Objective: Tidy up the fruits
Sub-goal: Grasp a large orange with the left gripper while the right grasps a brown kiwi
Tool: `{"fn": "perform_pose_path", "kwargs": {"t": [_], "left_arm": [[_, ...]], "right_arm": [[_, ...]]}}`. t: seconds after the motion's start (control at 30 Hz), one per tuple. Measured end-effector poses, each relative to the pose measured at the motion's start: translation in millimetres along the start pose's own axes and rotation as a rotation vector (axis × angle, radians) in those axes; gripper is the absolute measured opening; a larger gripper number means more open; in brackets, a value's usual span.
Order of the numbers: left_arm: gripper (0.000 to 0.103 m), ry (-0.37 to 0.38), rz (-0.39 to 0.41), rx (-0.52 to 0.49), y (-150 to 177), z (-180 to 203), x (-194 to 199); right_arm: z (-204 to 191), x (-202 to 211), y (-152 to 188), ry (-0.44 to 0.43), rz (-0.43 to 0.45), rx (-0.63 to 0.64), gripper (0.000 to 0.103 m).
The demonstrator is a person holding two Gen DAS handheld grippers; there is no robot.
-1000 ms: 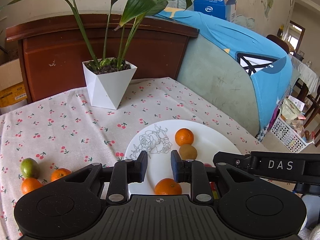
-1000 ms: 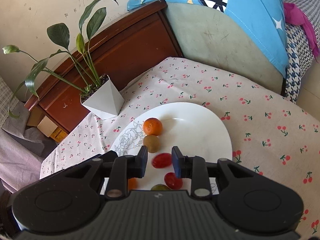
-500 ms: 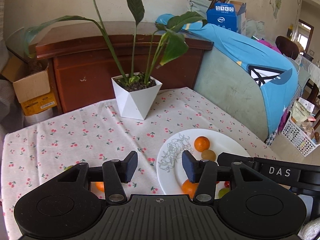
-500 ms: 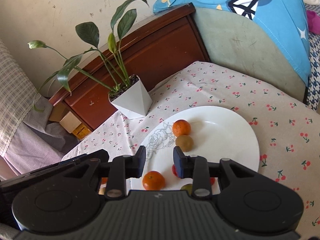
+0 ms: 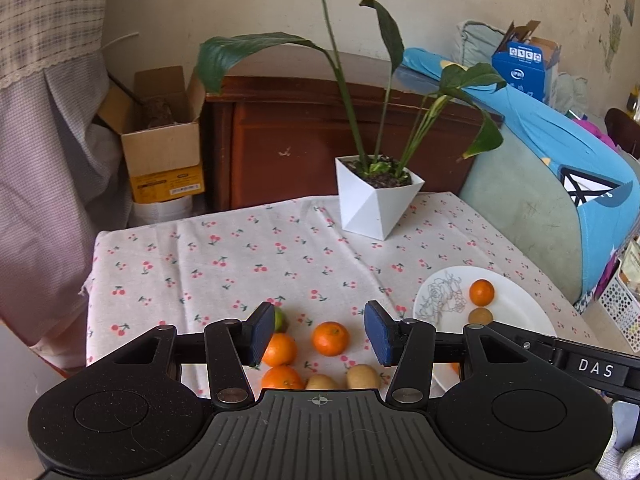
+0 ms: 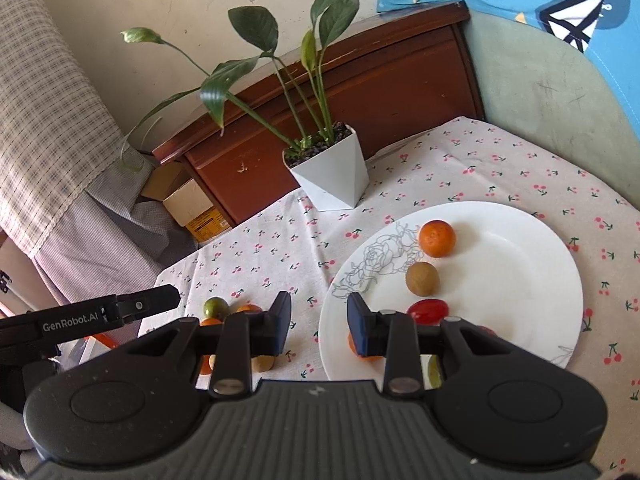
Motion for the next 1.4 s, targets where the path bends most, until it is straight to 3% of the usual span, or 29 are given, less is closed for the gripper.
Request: {"fn": "perform_pose_path", "kwargs": {"t": [0.17,0.77,1.4], "left_arm": [[0.049,-0.041,-0.014,0.013,9,-18,-2],[0.048,-0.055,-0.112,-0.054,49,-31,-20],[0.047,0.016,-0.111,-0.137,60,-22,-34]], "right_arm": [[-11,-7,9,-0.028,-0.032,0.037,0.033],[-36,-36,27,-0.067,-0.104,0.100,0.033],[-43,-70,41,-0.038,-0.155,0.130,0.032]]}}
Point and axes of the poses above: each gripper's, at about its wrist camera, not at the fingertips, and x roughly against the way its jaws point, z to its right, y to its underside, the point moved 4 cm from there along -x, roughly the way its jaws point, and after that the axes turned 1 degree about -x, right-handed, at the moved point
